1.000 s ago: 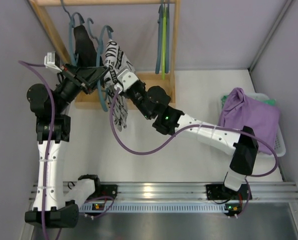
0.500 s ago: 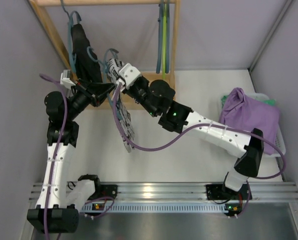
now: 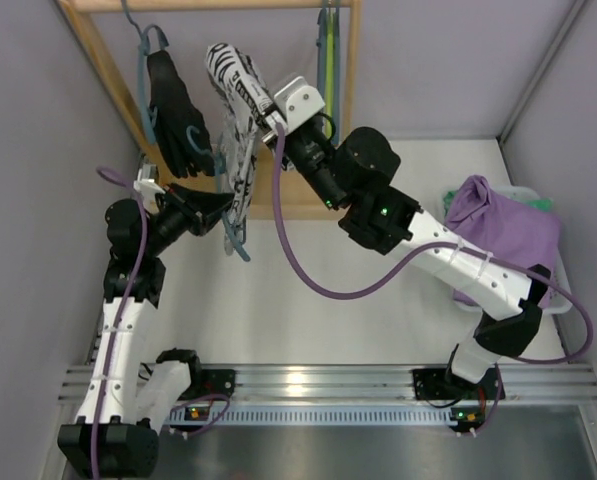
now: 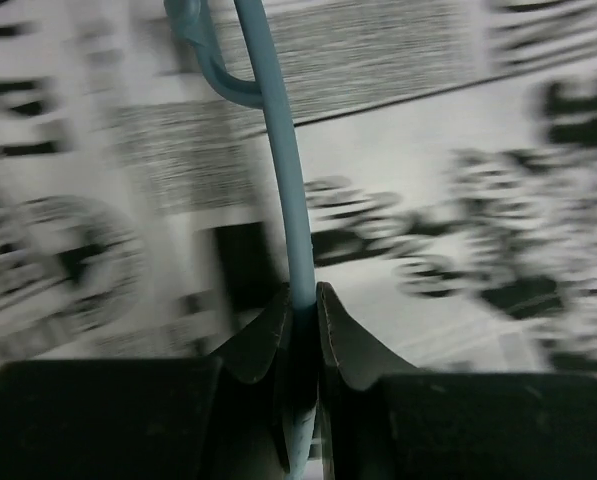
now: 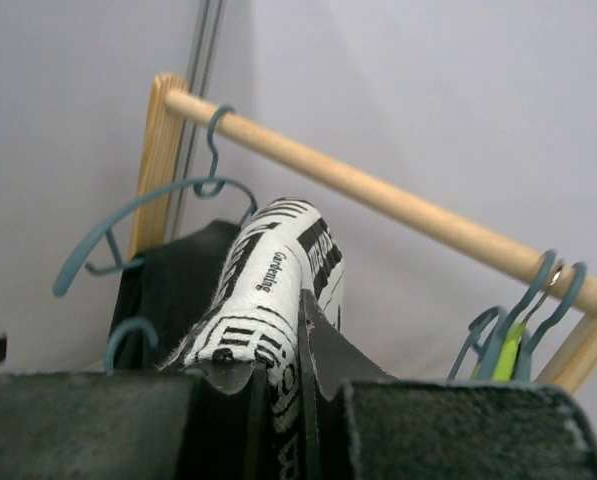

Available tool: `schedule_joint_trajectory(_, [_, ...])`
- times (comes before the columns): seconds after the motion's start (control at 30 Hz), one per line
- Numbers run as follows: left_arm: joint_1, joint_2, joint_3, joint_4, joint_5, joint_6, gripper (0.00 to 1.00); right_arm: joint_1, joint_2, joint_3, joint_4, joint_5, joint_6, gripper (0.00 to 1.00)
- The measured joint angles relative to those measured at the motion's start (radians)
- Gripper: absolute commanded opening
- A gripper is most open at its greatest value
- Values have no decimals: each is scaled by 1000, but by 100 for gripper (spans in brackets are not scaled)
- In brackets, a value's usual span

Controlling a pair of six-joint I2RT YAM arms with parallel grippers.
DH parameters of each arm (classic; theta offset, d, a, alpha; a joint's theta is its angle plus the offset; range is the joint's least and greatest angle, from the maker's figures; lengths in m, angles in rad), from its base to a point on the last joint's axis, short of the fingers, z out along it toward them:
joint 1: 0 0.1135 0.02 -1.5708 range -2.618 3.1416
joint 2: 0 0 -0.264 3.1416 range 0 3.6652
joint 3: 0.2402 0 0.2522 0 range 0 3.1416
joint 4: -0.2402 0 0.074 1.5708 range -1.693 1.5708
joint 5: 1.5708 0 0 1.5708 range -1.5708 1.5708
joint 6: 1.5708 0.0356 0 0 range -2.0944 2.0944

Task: Remove the trousers from the hanger

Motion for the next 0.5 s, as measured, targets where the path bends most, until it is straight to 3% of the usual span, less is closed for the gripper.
schedule_joint_trajectory(0.27, [1,-4,-145,-74,-24,66,0,-1,0,133,78,9,-38,0])
schedule_joint_trajectory(0.5, [1,-4,-169,-101,-22,101,0,-1,-14,226,148,11,-72,0])
